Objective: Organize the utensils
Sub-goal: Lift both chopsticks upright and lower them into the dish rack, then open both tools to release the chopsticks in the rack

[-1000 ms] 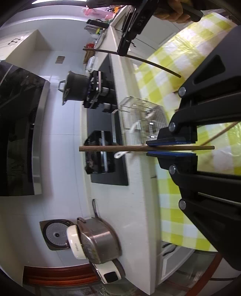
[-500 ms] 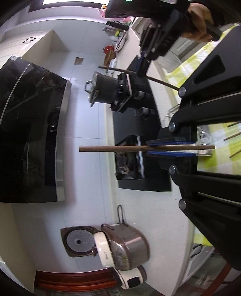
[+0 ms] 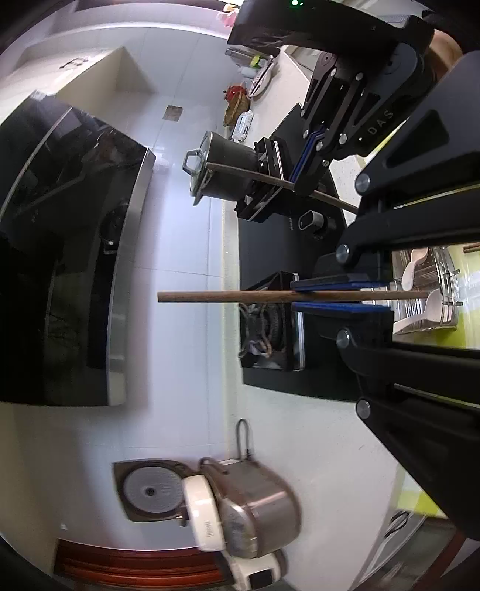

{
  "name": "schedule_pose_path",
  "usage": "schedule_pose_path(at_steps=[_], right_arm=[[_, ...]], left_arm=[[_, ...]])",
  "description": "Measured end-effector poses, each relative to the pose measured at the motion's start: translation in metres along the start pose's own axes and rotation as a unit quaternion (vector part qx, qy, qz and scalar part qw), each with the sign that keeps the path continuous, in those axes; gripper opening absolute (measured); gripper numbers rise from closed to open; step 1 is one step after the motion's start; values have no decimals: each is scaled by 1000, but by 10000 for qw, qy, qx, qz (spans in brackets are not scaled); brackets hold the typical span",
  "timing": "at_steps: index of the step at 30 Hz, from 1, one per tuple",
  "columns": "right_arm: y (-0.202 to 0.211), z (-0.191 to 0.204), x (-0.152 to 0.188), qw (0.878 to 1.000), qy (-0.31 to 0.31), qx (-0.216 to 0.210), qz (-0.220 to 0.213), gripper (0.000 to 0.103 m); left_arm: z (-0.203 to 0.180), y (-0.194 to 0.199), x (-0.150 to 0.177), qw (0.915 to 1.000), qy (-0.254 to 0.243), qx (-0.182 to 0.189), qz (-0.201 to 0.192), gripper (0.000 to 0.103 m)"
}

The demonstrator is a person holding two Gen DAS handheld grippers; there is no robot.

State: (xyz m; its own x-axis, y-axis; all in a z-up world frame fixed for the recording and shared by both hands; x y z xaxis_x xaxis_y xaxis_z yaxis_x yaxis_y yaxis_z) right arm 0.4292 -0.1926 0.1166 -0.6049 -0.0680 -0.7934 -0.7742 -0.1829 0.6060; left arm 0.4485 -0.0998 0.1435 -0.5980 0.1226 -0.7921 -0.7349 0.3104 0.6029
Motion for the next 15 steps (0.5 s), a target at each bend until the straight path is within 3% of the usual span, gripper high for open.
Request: schedule_pose_path(at_steps=[15], right_arm=[[-69, -8, 61, 9966, 117, -202, 794, 8]], left_arm=[[29, -93, 82, 9957, 527, 156, 752, 6]])
Point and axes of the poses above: each gripper's, at about its wrist camera, not at the fingertips, and y roughly against the way its jaws point, z to its left, x to its underside, the point moved 7 cm from there along -y, roughly the way its jaws point, and after that the axes turned 12 degrees about z, right-handed, at the moved point
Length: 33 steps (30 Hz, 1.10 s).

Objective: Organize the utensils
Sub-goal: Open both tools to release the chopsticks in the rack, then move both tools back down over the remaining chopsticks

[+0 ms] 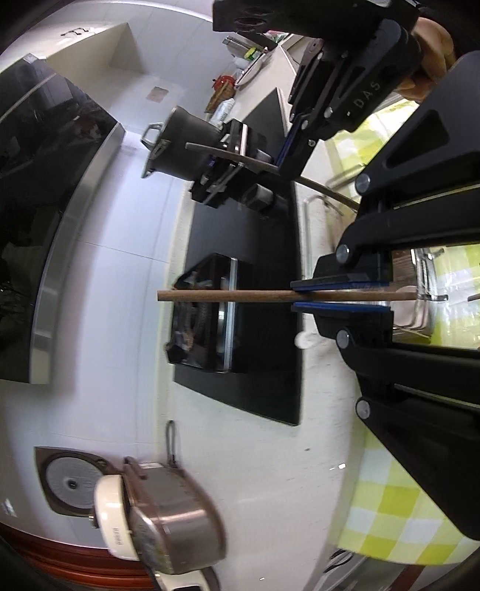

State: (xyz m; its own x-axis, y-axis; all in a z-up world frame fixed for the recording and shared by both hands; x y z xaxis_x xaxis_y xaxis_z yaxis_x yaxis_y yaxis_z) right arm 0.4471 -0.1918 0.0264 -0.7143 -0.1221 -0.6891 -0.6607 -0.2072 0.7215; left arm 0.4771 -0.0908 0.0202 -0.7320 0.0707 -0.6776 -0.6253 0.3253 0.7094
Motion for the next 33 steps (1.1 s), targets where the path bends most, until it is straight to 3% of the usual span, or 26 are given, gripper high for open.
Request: schedule_pose_path(at_steps=[7, 9, 11, 13, 14, 18, 24, 28, 33], right_arm=[[-7, -10, 11, 9994, -292, -89, 171, 10], [-3, -12, 14, 9992, -337, -113, 169, 10], [0, -11, 15, 9990, -366, -146, 196, 18], [6, -10, 17, 9989, -412, -160, 174, 52], [12, -10, 18, 9990, -417, -131, 88, 55], [37, -8, 19, 9991, -417, -96, -49, 55], [90, -7, 34, 9984, -479, -76, -306, 55], [109, -8, 64, 9978, -581, -45, -302, 56], [96, -15, 127, 9959, -900, 53, 94, 57]], left_arm=[[18, -14, 18, 9997, 163, -36, 154, 6], [19, -14, 21, 9997, 136, -8, 205, 11], [18, -13, 24, 9997, 102, 40, 218, 40], [18, -7, 26, 9998, 106, 17, 143, 56], [18, -3, 28, 9999, 125, -24, 110, 56], [23, 20, 31, 9997, 206, -104, 18, 59], [36, 73, 47, 9979, 143, -557, -298, 77], [45, 92, 74, 9960, 135, -847, -245, 88], [58, 89, 129, 9949, 223, -982, 70, 91]])
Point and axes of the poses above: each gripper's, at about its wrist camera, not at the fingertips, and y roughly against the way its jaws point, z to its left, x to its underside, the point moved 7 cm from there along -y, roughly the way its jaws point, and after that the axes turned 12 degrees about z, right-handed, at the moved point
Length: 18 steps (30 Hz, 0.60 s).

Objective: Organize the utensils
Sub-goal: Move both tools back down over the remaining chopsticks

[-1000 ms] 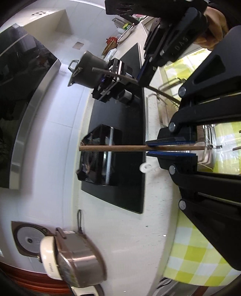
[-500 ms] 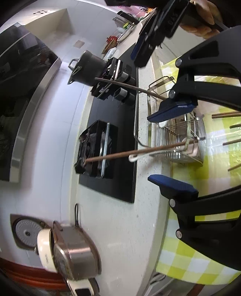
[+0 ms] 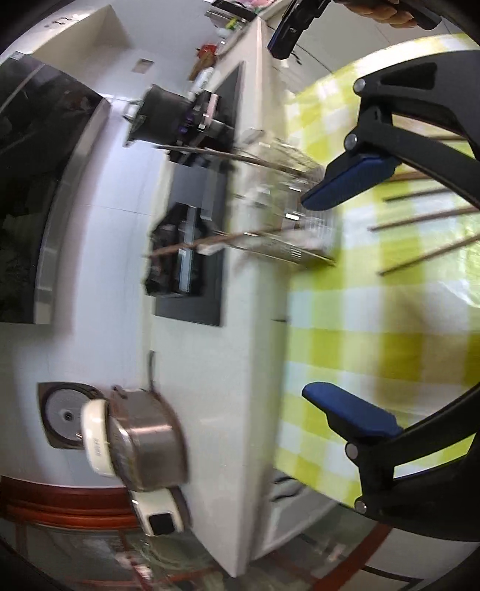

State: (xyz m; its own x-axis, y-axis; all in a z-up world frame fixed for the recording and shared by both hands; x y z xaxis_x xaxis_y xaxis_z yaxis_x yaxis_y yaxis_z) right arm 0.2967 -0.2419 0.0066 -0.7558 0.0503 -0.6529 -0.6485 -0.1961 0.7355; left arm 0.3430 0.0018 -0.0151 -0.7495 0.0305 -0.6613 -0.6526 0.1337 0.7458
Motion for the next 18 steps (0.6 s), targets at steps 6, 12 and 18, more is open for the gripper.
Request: schedule_pose_path(at_steps=[6, 12, 18], right_arm=[[-39, -12, 76, 9971, -410, -3, 640, 57], [-70, -7, 128, 9918, -637, 52, 1104, 57], [-84, 11, 142, 9912, -427, 178, 1241, 57]], left_arm=[[0, -31, 67, 9986, -9, -103, 512, 91], [-4, -53, 106, 9962, 161, -52, 855, 91], [-11, -65, 124, 9943, 114, -130, 1056, 91]])
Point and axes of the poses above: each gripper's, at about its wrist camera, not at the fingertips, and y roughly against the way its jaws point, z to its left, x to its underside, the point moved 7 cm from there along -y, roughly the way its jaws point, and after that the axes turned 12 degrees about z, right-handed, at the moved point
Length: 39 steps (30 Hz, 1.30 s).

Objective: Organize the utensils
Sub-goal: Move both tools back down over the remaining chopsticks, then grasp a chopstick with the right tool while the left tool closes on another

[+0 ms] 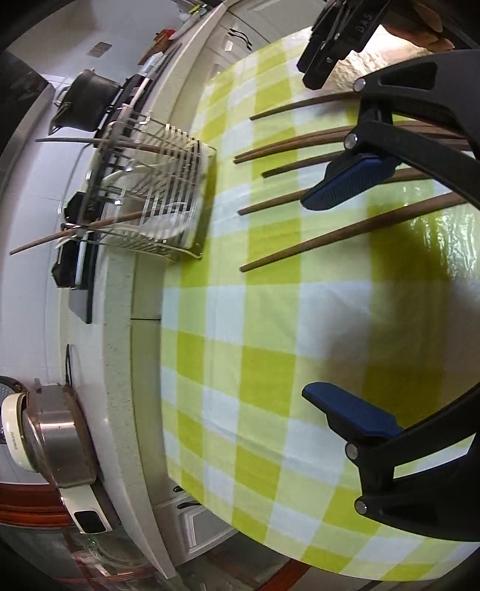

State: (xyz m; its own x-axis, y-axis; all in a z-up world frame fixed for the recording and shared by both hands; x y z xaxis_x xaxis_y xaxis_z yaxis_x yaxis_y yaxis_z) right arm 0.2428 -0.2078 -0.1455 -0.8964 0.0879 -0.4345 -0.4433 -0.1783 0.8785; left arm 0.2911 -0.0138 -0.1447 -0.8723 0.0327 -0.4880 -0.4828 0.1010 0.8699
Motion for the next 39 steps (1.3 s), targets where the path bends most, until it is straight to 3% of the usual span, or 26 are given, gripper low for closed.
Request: schedule_pose_path(at_steps=[12, 18, 26, 29, 33, 37, 39], right_arm=[[-14, 7, -1, 9994, 88, 291, 167, 57], [-25, 3, -5, 9984, 33, 499, 282, 57], [-30, -1, -14, 9974, 96, 650, 289, 45], [-30, -4, -13, 9960, 205, 832, 254, 34], [-29, -7, -11, 9954, 309, 876, 249, 27], [-27, -5, -7, 9944, 443, 920, 257, 16], [-26, -4, -5, 9943, 488, 907, 281, 15]], left_arm=[[-7, -6, 5, 9998, -43, -180, 44, 91], [-9, -23, 1, 9994, 67, -94, 327, 90], [-18, -42, -3, 9980, 89, -204, 598, 69], [-21, -49, 0, 9975, 6, -420, 562, 66], [-23, -50, 1, 9980, -12, -485, 416, 64], [-22, -48, 2, 9984, -200, -388, 345, 44], [-19, -47, 3, 9985, -265, -354, 309, 37]])
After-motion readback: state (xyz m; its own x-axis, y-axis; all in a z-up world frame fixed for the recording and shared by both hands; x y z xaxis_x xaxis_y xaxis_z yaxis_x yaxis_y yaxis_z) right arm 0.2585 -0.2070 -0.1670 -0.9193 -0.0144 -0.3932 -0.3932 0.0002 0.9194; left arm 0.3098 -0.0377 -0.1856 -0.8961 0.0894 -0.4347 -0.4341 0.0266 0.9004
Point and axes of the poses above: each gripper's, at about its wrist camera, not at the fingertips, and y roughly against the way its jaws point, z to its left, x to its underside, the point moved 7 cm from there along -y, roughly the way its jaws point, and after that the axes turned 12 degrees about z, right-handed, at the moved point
